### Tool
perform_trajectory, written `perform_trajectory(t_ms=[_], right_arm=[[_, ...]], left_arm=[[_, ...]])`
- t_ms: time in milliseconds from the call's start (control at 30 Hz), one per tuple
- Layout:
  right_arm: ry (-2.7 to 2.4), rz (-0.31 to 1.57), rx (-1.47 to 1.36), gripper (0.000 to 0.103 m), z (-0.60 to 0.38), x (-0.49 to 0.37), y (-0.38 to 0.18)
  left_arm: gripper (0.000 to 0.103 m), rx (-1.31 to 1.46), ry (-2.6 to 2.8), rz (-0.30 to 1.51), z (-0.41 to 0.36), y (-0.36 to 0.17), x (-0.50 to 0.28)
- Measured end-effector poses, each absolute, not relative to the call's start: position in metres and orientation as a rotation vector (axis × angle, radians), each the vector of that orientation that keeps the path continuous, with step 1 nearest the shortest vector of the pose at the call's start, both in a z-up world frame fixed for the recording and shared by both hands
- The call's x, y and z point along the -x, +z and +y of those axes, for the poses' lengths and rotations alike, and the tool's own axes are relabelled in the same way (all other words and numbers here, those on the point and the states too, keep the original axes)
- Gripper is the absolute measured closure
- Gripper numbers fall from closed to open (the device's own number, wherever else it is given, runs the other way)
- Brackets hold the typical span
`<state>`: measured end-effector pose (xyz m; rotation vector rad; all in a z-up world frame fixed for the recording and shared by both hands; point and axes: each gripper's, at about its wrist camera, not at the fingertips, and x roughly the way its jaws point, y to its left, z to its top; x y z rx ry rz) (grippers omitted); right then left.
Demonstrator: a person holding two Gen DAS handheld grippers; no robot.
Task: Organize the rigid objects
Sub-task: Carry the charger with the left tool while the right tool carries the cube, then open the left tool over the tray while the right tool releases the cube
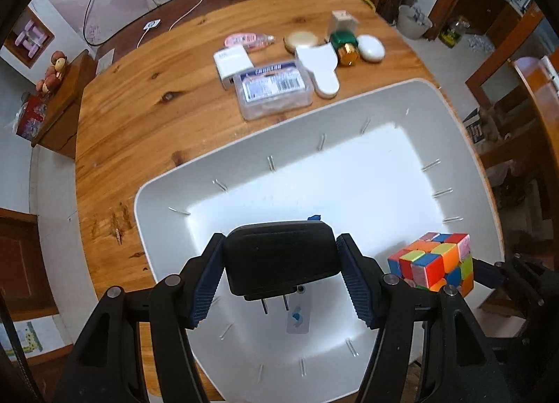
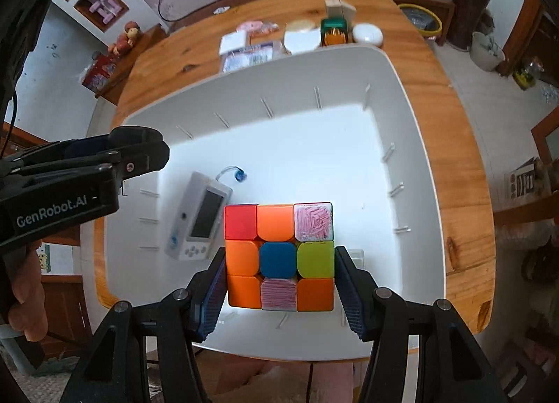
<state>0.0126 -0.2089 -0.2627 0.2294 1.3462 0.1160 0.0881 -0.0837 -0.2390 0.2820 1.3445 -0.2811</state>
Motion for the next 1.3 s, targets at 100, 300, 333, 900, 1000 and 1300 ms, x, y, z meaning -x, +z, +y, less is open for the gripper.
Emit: perform_trajectory(t_ms=[100,300,333,900,1000,1300], right_arm=[[0.118,1.368,-0.225,0.045,-0.209,-0.013,-0.274],[0.123,1.403,-0.211,0.045,-0.205,-0.014,-0.293],[0.127,1.397,-0.201,0.045,-0.204,-0.014,-0.293],[0.168,1.329,-0.074,0.045,-0.185,-0.019,-0.292],[0.178,1.316,-0.075,0.045,-0.183,-0.022,-0.293],[0.212,1.298,-0.089,0.044,-0.176,-0.028,-0.296]], left_arm=[[0.036,-0.282,-0.277,1.367,-0.085,-0.248,-0.09],[0.036,-0.293,-0.264,1.397,-0.09,-0.264,-0.093],[0.036,-0.293,-0.261,1.404,-0.09,-0.267,-0.093],[0.036,-0.278,-0.253,1.416,-0.1,-0.285,-0.114],[0.035,-0.277,-0.255,1.421,-0.103,-0.288,-0.118],[0.035,-0.26,-0.267,1.449,-0.107,-0.298,-0.124]])
